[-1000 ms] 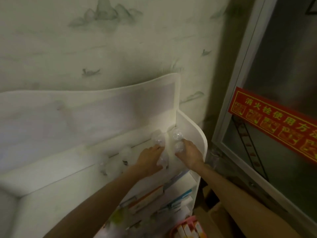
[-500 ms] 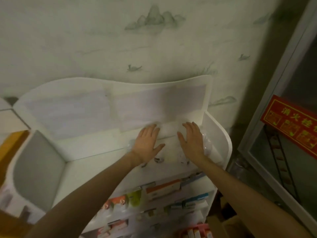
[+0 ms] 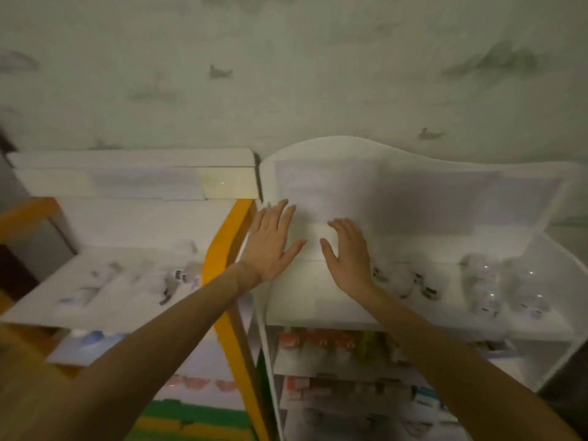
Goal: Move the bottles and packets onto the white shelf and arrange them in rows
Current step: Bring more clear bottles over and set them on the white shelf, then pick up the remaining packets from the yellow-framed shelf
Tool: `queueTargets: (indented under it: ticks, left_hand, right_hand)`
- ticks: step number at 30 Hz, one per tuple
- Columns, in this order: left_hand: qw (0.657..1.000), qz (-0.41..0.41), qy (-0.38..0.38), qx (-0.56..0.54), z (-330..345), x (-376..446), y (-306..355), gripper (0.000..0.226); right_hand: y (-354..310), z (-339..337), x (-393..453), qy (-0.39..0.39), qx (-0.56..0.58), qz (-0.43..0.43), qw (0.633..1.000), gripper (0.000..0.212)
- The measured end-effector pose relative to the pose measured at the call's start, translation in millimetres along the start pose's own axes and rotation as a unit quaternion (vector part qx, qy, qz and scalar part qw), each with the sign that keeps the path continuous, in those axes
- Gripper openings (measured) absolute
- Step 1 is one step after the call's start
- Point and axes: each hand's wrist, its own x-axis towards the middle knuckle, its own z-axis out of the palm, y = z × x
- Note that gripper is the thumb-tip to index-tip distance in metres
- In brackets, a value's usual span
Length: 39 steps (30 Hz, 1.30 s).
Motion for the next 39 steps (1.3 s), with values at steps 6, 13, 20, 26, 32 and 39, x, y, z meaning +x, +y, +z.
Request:
queueTargets:
  ticks: [6,13,20,26,32,39]
  left_hand:
    - [0.999,-0.017,-0.008,0.041,-50.1,-92.9,-110.0,0.072]
    - [0.982,-0.171,-0.073,0.030,-68.0,-180.8,-217.8,0.079]
    - [0.948,-0.257,-0.187,0.003,-43.5,-224.1,-290.2,0.095]
    - [0.922,-0.272,-0.274,-0.030,1.2,-208.7,-330.3,0.108]
    - [0.927,-0.216,-0.307,-0.014,46.5,-173.6,-363.7,0.103]
    - [0.943,-0.176,-0.280,-0.042,72.2,-159.4,-415.9,0.080]
  right_hand:
    - [-125.1,84.5,-17.6,-0.062,0.065,-0.057,0.994,0.040]
    - [-216.8,156.0,-32.8,-0.130,0.065,-0.157,0.977,0.038]
    - [-255.4,240.8,-18.9,-0.321,-0.007,-0.104,0.941,0.047]
    - [-243.4,326.1,12.5,-0.414,-0.138,-0.051,0.898,0.061]
    - [-221.8,397.2,47.3,-0.457,-0.158,-0.026,0.875,0.053]
    - [-203.9,449.2,71.9,-0.435,-0.110,0.010,0.893,0.030]
